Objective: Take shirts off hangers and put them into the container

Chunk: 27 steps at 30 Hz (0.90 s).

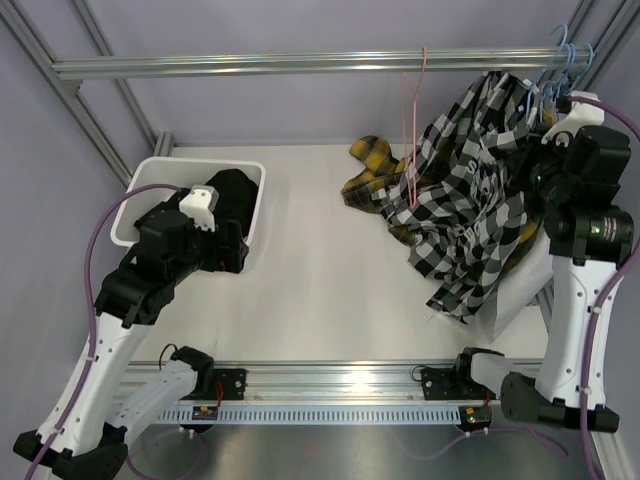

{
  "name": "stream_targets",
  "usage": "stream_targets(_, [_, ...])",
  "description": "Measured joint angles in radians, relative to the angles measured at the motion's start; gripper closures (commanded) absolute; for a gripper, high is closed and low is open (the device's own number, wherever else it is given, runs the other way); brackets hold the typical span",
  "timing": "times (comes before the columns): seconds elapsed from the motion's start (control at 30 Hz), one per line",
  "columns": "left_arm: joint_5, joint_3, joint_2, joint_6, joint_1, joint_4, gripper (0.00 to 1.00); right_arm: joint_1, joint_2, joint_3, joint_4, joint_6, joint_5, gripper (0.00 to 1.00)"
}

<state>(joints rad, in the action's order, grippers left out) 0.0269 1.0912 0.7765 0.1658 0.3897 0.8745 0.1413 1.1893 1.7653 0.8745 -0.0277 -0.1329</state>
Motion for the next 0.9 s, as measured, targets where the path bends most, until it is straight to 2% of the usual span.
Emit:
stream_targets(0.2, [-0.035,0.086,0.068,0.004,0.001,0.005,0.01,0.000,-0.212,-0.254,-0.002,-0.069,-0.060,1.00])
stream_targets(0.43, [-0.106,0.224,0.175,0.019,0.001,0.008,0.01,0.000,-0.367,-0.452,0.129,-0.116,-0.178,1.00])
stream_targets(0.7, [-0.163,0.361,0.293,0.034,0.001,-0.011,0.01,-0.021,-0.502,-0.479,0.262,-0.167,-0.488,1.00])
stream_targets(0.9, [-0.207,0.416,0.349,0.061,0.010,-0.042,0.01,-0.143,-0.520,-0.456,0.304,-0.176,-0.638,1.00])
